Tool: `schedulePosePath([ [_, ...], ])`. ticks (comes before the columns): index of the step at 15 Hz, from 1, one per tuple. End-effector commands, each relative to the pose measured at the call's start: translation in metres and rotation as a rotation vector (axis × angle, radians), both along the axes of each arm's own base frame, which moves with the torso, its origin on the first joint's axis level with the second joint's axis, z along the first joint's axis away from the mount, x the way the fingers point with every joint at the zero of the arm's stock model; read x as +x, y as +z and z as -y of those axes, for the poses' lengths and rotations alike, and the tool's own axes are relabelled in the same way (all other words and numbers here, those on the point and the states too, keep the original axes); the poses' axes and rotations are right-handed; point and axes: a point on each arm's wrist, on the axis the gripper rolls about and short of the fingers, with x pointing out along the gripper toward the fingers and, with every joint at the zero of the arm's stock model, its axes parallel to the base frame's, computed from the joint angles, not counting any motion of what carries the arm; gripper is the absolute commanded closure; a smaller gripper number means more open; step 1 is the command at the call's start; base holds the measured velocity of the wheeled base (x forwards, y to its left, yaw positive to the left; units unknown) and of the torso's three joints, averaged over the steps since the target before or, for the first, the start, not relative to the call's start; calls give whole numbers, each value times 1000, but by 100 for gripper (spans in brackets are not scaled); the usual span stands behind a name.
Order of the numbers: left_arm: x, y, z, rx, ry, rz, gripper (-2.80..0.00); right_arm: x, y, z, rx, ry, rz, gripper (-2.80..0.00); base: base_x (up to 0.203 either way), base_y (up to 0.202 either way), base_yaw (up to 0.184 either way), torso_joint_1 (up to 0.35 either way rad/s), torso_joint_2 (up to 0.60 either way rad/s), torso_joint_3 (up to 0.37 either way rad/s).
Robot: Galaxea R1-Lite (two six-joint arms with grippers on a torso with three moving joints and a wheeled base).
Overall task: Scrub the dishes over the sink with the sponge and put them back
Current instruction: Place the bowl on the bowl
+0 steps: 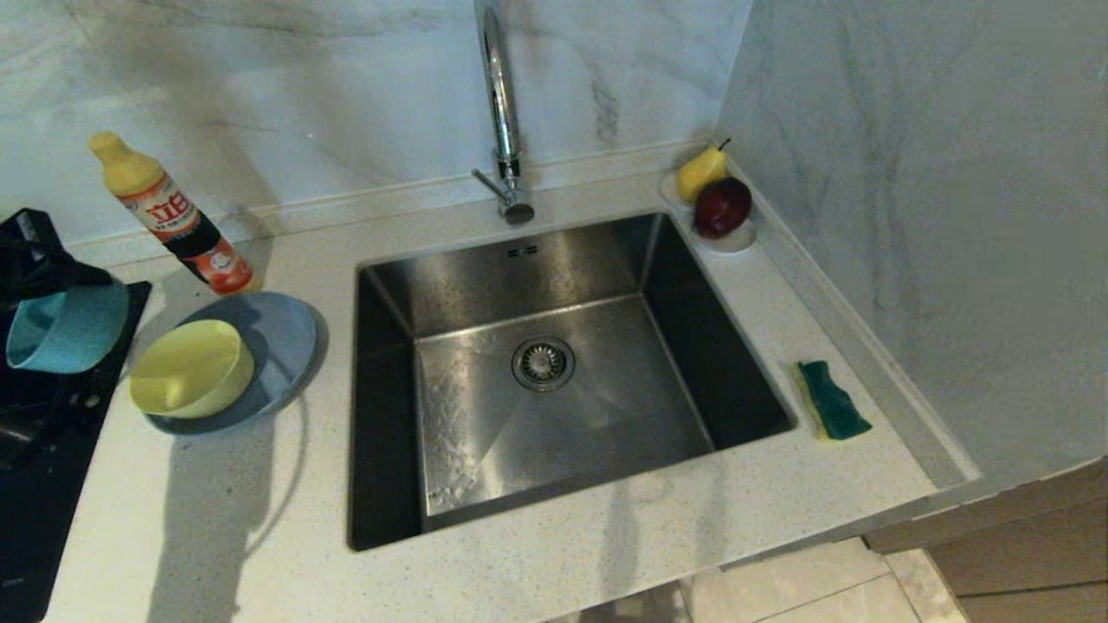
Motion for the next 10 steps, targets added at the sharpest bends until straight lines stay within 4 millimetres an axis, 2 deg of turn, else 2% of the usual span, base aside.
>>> schedulePosePath([
  [1, -7, 17, 34, 44, -51, 34, 0, 0, 0, 0, -1, 0, 1, 0, 0, 0, 0, 0, 0, 0],
  [4, 10, -3, 54, 70, -58, -42, 0, 0, 0, 0, -1, 1, -1, 0, 0, 0, 0, 0, 0, 0],
  [10, 39, -36, 50, 91, -33, -72, 0, 0, 0, 0, -1, 0, 0, 0, 0, 0, 0, 0, 0, 0],
])
